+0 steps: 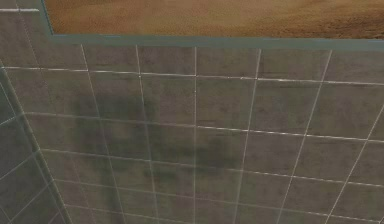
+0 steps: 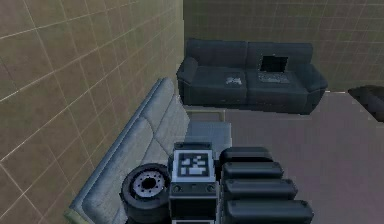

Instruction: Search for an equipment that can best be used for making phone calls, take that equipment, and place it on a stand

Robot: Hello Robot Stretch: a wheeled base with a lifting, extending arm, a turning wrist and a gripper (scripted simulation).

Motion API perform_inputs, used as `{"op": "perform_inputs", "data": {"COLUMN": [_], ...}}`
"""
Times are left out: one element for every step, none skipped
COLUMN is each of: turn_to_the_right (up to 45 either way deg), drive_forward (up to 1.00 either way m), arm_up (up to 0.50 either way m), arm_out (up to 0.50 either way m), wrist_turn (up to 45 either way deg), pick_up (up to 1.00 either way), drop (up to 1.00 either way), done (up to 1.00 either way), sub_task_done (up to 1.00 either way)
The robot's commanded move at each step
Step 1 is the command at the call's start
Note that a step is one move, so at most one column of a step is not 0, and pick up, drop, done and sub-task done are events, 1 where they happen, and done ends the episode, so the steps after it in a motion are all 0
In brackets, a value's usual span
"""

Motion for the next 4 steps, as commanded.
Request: {"op": "perform_inputs", "data": {"turn_to_the_right": [-45.0,-45.0,-45.0,-33.0], "drive_forward": [0.00,0.00,0.00,0.00], "arm_up": [0.00,0.00,0.00,0.00], "arm_out": [0.00,0.00,0.00,0.00], "wrist_turn": [0.0,0.0,0.0,0.0], "pick_up": [0.00,0.00,0.00,0.00], "drop": [0.00,0.00,0.00,0.00], "done": [0.00,0.00,0.00,0.00], "sub_task_done": [0.00,0.00,0.00,0.00]}}
